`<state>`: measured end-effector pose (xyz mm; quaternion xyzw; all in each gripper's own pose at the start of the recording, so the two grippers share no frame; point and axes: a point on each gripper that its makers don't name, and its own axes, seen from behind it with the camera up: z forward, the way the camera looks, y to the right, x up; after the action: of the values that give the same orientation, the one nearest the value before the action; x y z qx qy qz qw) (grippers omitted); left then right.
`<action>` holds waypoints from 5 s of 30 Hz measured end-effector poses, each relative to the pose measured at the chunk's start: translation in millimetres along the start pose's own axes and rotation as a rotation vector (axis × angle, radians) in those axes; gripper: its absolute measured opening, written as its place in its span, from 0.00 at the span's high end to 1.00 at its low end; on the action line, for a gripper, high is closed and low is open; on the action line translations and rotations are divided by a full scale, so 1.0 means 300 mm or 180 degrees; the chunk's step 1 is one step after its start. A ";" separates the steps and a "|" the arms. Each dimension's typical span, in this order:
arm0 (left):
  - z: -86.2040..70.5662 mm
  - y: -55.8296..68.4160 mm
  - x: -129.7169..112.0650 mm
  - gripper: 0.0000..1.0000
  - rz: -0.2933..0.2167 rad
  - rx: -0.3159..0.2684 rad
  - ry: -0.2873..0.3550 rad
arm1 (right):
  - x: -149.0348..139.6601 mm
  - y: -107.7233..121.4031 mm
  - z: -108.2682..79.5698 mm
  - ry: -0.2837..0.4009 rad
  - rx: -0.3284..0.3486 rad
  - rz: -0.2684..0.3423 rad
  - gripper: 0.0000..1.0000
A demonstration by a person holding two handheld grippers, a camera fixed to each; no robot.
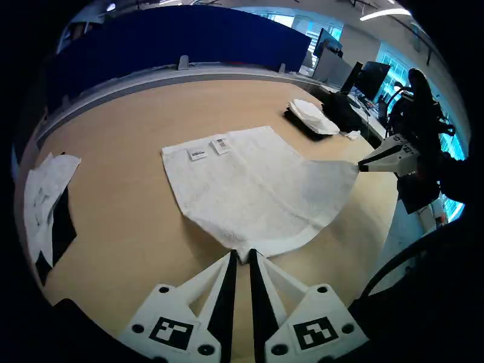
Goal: Fold towel
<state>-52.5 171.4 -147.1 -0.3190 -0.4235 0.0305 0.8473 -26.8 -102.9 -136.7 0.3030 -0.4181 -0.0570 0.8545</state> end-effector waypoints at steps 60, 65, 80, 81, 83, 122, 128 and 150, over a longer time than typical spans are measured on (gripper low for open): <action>0.031 0.020 -0.013 0.85 -0.0064 -0.0049 -0.0057 | -0.346 0.017 0.155 -0.0524 -0.0134 -0.0493 0.50; 0.039 0.023 -0.020 0.85 -0.0051 -0.0052 -0.0071 | -0.335 0.029 0.159 -0.0508 -0.0165 -0.0477 0.67; 0.046 0.025 -0.025 0.85 -0.0023 -0.0047 -0.0089 | -0.333 0.030 0.143 -0.0611 -0.0164 -0.0418 0.94; 0.044 0.025 -0.024 0.85 -0.0023 -0.0047 -0.0088 | -0.332 0.029 0.141 -0.0617 -0.0165 -0.0416 0.94; 0.042 0.025 -0.022 0.85 -0.0022 -0.0048 -0.0087 | -0.331 0.027 0.138 -0.0625 -0.0166 -0.0416 0.95; -0.032 -0.003 0.014 0.85 -0.0084 -0.0028 0.0005 | -0.067 -0.020 -0.016 -0.0141 0.0017 -0.0097 0.97; -0.064 0.009 0.036 0.85 -0.0122 -0.0055 0.0042 | -0.020 -0.018 -0.045 -0.0057 0.0015 -0.0008 0.98; -0.083 -0.011 0.083 0.85 -0.0273 -0.0075 0.0037 | 0.063 0.018 -0.056 -0.0004 0.0021 0.0025 0.98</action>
<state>-19.1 164.1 -138.8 -0.3107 -0.4322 -0.0127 0.8465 -3.0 -97.2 -128.7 0.3041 -0.4200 -0.0524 0.8534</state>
